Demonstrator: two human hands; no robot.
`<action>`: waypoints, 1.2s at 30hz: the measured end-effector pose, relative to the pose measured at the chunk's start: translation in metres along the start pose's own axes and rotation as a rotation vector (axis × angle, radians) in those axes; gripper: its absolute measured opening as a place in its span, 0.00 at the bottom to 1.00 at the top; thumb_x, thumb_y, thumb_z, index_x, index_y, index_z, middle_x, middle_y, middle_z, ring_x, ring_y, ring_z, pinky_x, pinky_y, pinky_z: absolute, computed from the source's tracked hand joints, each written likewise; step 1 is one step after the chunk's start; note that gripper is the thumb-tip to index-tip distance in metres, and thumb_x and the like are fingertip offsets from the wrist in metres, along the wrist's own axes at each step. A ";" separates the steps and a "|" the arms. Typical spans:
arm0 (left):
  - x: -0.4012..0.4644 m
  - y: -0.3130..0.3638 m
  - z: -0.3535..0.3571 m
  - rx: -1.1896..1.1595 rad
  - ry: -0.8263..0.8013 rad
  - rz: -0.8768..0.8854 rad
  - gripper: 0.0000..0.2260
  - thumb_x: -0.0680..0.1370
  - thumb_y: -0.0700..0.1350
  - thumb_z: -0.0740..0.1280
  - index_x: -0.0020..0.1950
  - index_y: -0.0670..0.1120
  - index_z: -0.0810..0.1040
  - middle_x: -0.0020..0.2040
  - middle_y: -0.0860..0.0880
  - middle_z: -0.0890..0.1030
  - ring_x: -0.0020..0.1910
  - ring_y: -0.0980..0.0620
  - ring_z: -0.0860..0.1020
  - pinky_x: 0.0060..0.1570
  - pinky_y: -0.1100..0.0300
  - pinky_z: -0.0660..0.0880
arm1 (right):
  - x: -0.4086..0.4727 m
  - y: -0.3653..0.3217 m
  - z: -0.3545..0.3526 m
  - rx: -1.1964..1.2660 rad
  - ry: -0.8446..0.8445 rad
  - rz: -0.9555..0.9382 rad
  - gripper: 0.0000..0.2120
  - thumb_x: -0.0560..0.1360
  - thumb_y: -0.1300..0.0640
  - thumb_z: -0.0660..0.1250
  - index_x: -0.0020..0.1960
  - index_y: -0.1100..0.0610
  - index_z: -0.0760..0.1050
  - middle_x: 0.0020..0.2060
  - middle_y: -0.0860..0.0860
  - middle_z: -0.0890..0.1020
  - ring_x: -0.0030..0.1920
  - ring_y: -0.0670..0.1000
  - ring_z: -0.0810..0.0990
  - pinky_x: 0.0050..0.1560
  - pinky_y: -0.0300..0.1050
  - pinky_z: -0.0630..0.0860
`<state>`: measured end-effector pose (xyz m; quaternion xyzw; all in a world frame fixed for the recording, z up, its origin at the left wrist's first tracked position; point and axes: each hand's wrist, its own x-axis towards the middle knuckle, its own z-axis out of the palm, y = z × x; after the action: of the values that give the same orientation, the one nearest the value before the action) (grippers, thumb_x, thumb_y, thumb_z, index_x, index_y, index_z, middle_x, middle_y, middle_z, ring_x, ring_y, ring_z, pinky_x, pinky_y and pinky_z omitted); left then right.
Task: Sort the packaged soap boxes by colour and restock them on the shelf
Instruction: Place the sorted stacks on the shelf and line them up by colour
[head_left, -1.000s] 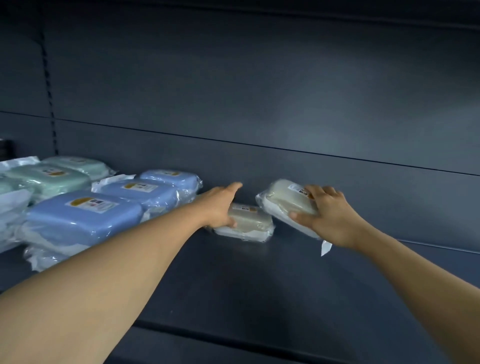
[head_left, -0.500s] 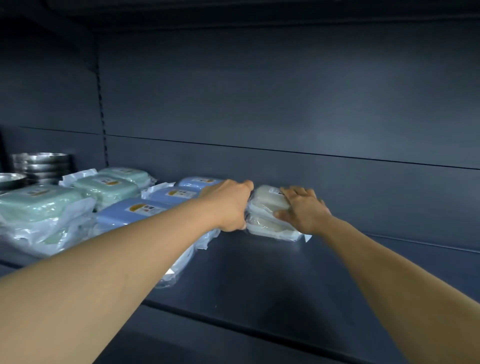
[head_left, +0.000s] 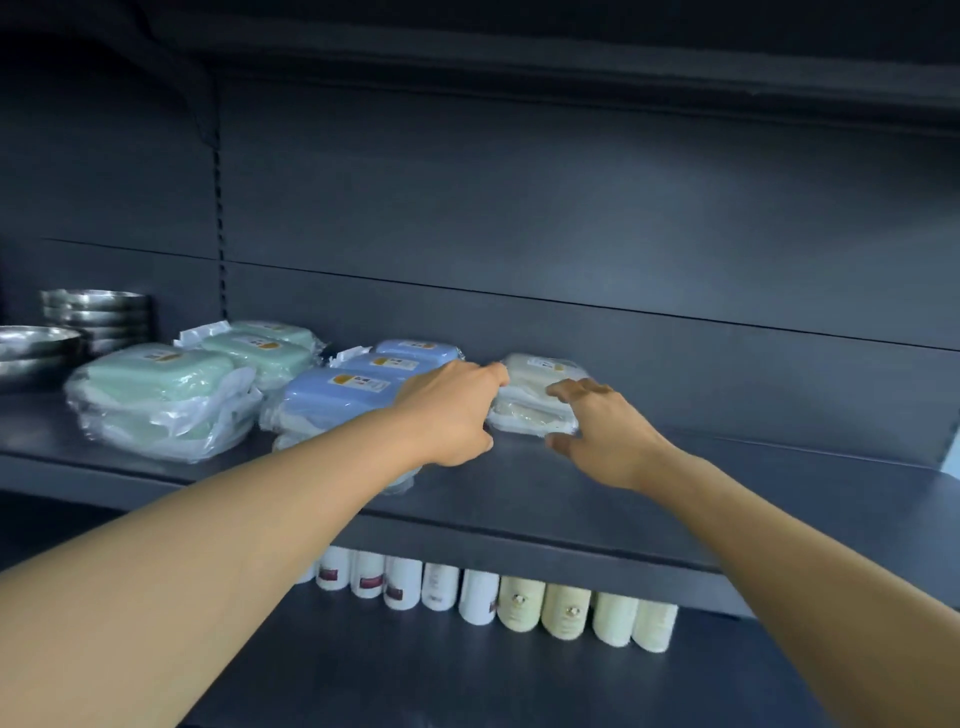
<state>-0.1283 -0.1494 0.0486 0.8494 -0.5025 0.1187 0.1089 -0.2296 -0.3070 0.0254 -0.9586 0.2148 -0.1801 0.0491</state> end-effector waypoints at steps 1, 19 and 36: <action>-0.012 -0.002 -0.004 -0.015 0.013 0.021 0.26 0.76 0.43 0.67 0.71 0.50 0.63 0.63 0.50 0.73 0.61 0.47 0.71 0.50 0.53 0.73 | -0.013 -0.008 -0.002 0.002 0.009 0.010 0.28 0.76 0.51 0.65 0.73 0.54 0.61 0.68 0.52 0.68 0.66 0.55 0.69 0.62 0.52 0.71; -0.215 -0.107 0.072 -0.155 -0.316 0.044 0.24 0.76 0.48 0.68 0.70 0.55 0.65 0.66 0.52 0.72 0.62 0.49 0.72 0.54 0.52 0.73 | -0.195 -0.147 0.107 0.068 -0.272 0.171 0.23 0.75 0.52 0.67 0.69 0.54 0.68 0.64 0.52 0.74 0.63 0.53 0.73 0.62 0.51 0.71; -0.361 -0.168 0.324 -0.269 -0.758 -0.308 0.22 0.77 0.45 0.67 0.70 0.51 0.67 0.66 0.51 0.73 0.62 0.50 0.73 0.48 0.60 0.71 | -0.273 -0.146 0.400 0.177 -0.779 0.177 0.28 0.74 0.46 0.67 0.70 0.54 0.65 0.65 0.53 0.73 0.64 0.55 0.72 0.60 0.47 0.71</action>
<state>-0.1190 0.1302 -0.3823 0.8763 -0.3854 -0.2859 0.0431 -0.2552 -0.0509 -0.4103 -0.9251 0.2453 0.1838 0.2243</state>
